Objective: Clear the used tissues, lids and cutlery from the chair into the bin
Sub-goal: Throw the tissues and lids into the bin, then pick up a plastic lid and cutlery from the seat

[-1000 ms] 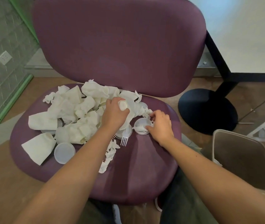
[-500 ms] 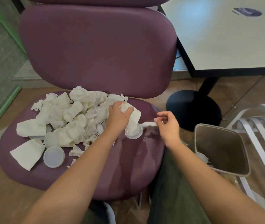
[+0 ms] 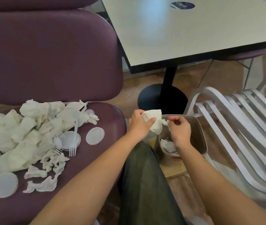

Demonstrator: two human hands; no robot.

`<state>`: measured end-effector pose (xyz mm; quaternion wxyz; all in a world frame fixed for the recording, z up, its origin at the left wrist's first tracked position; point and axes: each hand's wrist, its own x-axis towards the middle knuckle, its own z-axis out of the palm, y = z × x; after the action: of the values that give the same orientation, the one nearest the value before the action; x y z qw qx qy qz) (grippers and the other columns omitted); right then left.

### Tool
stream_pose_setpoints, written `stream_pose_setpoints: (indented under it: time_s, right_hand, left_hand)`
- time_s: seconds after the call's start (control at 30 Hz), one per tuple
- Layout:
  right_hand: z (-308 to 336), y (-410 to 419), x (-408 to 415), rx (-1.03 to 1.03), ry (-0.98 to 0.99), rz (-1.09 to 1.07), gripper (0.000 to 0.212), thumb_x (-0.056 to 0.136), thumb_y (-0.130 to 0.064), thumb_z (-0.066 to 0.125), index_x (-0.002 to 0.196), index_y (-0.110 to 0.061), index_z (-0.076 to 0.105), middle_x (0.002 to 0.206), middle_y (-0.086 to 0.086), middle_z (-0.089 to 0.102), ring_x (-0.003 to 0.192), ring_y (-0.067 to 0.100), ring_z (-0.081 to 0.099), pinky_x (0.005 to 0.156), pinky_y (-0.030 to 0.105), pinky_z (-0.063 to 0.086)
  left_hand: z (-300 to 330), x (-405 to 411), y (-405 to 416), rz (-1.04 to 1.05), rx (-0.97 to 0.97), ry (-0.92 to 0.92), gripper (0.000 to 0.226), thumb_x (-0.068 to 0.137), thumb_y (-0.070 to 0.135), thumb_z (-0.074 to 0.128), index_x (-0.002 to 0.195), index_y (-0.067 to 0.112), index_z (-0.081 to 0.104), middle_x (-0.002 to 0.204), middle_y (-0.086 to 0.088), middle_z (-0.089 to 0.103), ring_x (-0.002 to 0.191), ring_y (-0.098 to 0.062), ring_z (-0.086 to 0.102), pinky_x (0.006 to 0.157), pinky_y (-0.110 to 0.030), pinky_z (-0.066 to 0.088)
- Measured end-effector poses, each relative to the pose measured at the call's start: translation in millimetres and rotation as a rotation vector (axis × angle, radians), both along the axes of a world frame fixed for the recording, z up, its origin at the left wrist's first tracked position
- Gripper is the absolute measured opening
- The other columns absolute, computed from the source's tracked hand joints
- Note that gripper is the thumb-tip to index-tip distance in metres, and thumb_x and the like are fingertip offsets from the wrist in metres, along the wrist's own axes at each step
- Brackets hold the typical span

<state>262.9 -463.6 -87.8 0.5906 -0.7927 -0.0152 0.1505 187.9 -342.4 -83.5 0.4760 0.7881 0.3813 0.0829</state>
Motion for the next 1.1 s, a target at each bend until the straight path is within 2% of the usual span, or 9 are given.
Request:
stream_pose_setpoints:
  time_s: [0.1, 0.2, 0.3, 0.43, 0.5, 0.67, 0.83, 1.0, 1.1]
  right_hand:
    - [-12, -22, 16, -0.086, -0.004, -0.052, 0.015, 0.096, -0.006, 0.055, 0.098, -0.016, 0.066, 0.101, 0.002, 0.066, 0.094, 0.015, 0.059, 0.081, 0.025, 0.043]
    - [-31, -40, 32, -0.209, 0.010, -0.065, 0.018, 0.096, -0.006, 0.053, 0.101, -0.013, 0.068, 0.103, 0.004, 0.065, 0.088, 0.016, 0.057, 0.077, 0.024, 0.039]
    - [-50, -54, 45, -0.340, 0.005, -0.027, 0.019, 0.094, -0.007, 0.053, 0.098, -0.015, 0.069, 0.106, 0.013, 0.068, 0.081, 0.023, 0.058, 0.074, 0.025, 0.040]
    - [-58, -64, 50, -0.468, 0.087, 0.181, 0.029, 0.096, -0.009, 0.049, 0.119, -0.012, 0.066, 0.122, 0.011, 0.065, 0.108, 0.027, 0.060, 0.086, 0.028, 0.044]
    - [-55, -62, 48, -0.503, 0.109, 0.270, 0.031, 0.097, -0.013, 0.049, 0.126, -0.012, 0.062, 0.125, 0.010, 0.064, 0.112, 0.027, 0.060, 0.088, 0.031, 0.045]
    - [-43, -46, 43, -0.412, 0.076, 0.300, 0.027, 0.097, -0.015, 0.052, 0.122, -0.014, 0.063, 0.118, 0.005, 0.066, 0.105, 0.020, 0.061, 0.094, 0.032, 0.048]
    - [-19, -8, 26, -0.296, -0.011, 0.358, 0.021, 0.097, -0.015, 0.053, 0.113, -0.018, 0.066, 0.105, -0.004, 0.064, 0.087, 0.005, 0.056, 0.082, 0.025, 0.042]
    - [-2, 42, -6, -0.265, -0.046, 0.453, 0.018, 0.097, -0.019, 0.054, 0.110, -0.020, 0.066, 0.103, -0.006, 0.062, 0.096, 0.009, 0.055, 0.081, 0.024, 0.038]
    - [-1, 71, -30, -0.274, -0.070, 0.519, 0.011, 0.095, -0.023, 0.057, 0.099, -0.022, 0.067, 0.097, -0.005, 0.066, 0.096, 0.014, 0.060, 0.080, 0.026, 0.041]
  left_hand:
    - [-15, 23, -26, -0.062, 0.007, 0.009, 0.053, 0.085, 0.040, 0.068, 0.127, 0.026, 0.040, 0.133, 0.001, 0.046, 0.121, -0.021, 0.045, 0.099, -0.038, 0.043]
    - [-35, 44, -52, -0.086, 0.031, 0.073, 0.049, 0.081, 0.044, 0.072, 0.116, 0.035, 0.039, 0.126, 0.005, 0.048, 0.115, -0.021, 0.048, 0.093, -0.037, 0.048]
    - [-53, 60, -69, -0.100, 0.088, 0.153, 0.048, 0.078, 0.047, 0.073, 0.112, 0.035, 0.040, 0.125, 0.003, 0.049, 0.113, -0.023, 0.049, 0.091, -0.036, 0.046]
    - [-69, 72, -79, -0.057, 0.041, 0.224, 0.065, 0.081, 0.049, 0.071, 0.135, 0.027, 0.042, 0.139, -0.003, 0.043, 0.128, -0.026, 0.043, 0.102, -0.041, 0.043]
    - [-69, 73, -79, -0.047, 0.021, 0.225, 0.066, 0.085, 0.049, 0.065, 0.141, 0.026, 0.040, 0.143, -0.003, 0.041, 0.131, -0.026, 0.042, 0.104, -0.042, 0.043]
    - [-57, 63, -57, -0.025, 0.012, 0.093, 0.036, 0.095, 0.041, 0.054, 0.129, 0.027, 0.053, 0.130, 0.002, 0.051, 0.118, -0.019, 0.053, 0.094, -0.034, 0.046]
    - [-30, 37, -10, 0.019, 0.059, 0.011, 0.023, 0.097, 0.036, 0.051, 0.113, 0.026, 0.063, 0.113, 0.007, 0.064, 0.103, -0.013, 0.060, 0.085, -0.029, 0.046]
    - [-8, -13, 34, 0.121, 0.101, 0.045, 0.021, 0.097, 0.039, 0.049, 0.105, 0.028, 0.065, 0.102, 0.010, 0.065, 0.094, -0.012, 0.058, 0.077, -0.029, 0.043]
    - [-5, -49, 56, 0.211, 0.103, 0.025, 0.019, 0.095, 0.035, 0.052, 0.103, 0.025, 0.066, 0.102, 0.008, 0.068, 0.096, -0.013, 0.061, 0.081, -0.028, 0.044]
